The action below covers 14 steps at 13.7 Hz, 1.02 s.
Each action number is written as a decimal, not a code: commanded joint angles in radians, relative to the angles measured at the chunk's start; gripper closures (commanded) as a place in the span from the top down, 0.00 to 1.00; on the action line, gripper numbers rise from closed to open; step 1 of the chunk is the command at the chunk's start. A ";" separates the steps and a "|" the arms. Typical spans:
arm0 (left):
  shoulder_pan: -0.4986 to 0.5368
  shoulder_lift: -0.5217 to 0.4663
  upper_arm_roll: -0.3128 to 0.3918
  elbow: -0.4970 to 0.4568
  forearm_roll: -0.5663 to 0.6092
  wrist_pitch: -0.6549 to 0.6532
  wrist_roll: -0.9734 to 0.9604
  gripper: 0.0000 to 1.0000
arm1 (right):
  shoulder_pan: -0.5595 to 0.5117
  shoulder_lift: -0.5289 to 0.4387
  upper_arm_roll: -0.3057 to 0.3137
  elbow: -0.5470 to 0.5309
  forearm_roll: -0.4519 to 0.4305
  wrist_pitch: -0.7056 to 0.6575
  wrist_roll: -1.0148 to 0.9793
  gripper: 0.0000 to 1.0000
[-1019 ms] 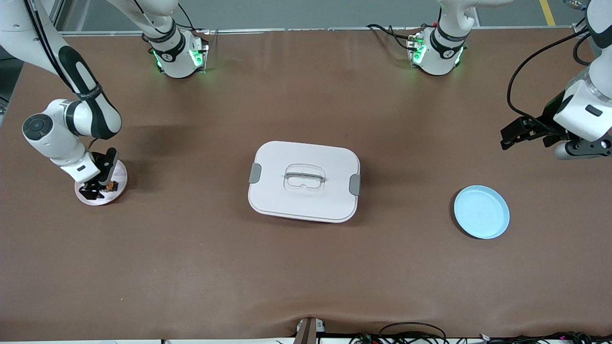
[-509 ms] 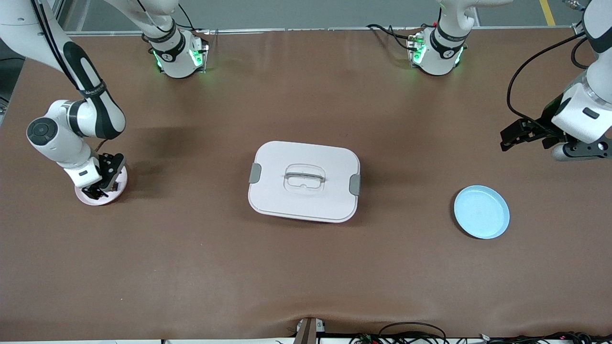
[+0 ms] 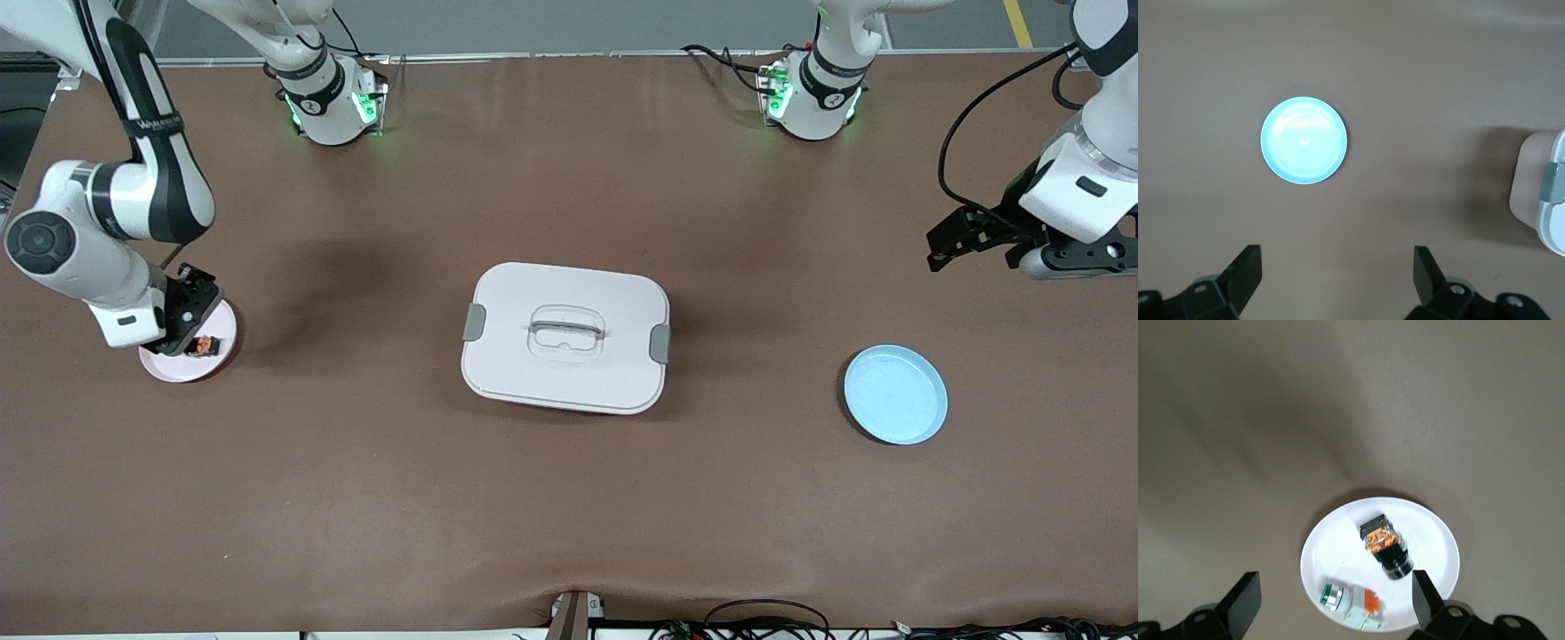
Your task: Transfer orange switch to right arm and place
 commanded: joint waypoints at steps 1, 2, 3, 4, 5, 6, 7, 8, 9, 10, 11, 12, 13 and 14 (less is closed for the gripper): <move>0.021 0.035 -0.011 0.067 -0.014 -0.011 0.025 1.00 | 0.005 -0.046 -0.001 0.027 0.091 -0.101 0.050 1.00; 0.022 0.040 -0.011 0.073 -0.013 -0.017 0.025 1.00 | 0.005 -0.051 -0.001 0.050 0.121 -0.137 0.053 1.00; 0.021 0.040 -0.011 0.073 -0.013 -0.023 0.024 1.00 | 0.005 -0.057 -0.001 0.076 0.130 -0.170 0.071 1.00; 0.021 0.040 -0.011 0.073 -0.013 -0.034 0.022 1.00 | 0.005 -0.060 -0.001 0.108 0.132 -0.217 0.111 1.00; 0.021 0.039 -0.012 0.073 -0.013 -0.037 0.021 1.00 | 0.008 -0.060 0.000 0.151 0.133 -0.283 0.166 1.00; 0.021 0.036 -0.012 0.075 -0.013 -0.039 0.021 1.00 | 0.018 -0.058 -0.001 0.197 0.144 -0.343 0.200 1.00; 0.019 0.032 -0.012 0.075 -0.013 -0.040 0.019 1.00 | 0.025 -0.055 -0.001 0.241 0.148 -0.397 0.197 1.00; 0.019 0.031 -0.012 0.075 -0.013 -0.043 0.019 1.00 | 0.026 -0.051 -0.001 0.283 0.153 -0.450 0.205 1.00; 0.019 0.031 -0.012 0.075 -0.013 -0.053 0.019 1.00 | 0.034 -0.051 -0.001 0.308 0.156 -0.478 0.214 1.00; 0.022 0.034 -0.012 0.075 -0.013 -0.054 0.021 1.00 | 0.038 -0.051 -0.001 0.323 0.170 -0.500 0.272 1.00; 0.022 0.034 -0.012 0.075 -0.015 -0.054 0.022 1.00 | 0.052 -0.051 -0.001 0.340 0.181 -0.529 0.331 1.00; 0.019 0.034 -0.012 0.075 -0.015 -0.054 0.021 1.00 | 0.069 -0.049 -0.003 0.348 0.181 -0.532 0.365 1.00; 0.013 0.034 -0.012 0.075 -0.015 -0.054 0.013 1.00 | 0.075 -0.049 -0.003 0.355 0.181 -0.532 0.392 1.00; 0.011 0.034 -0.014 0.075 -0.014 -0.054 0.011 1.00 | 0.078 -0.048 -0.001 0.369 0.182 -0.537 0.422 1.00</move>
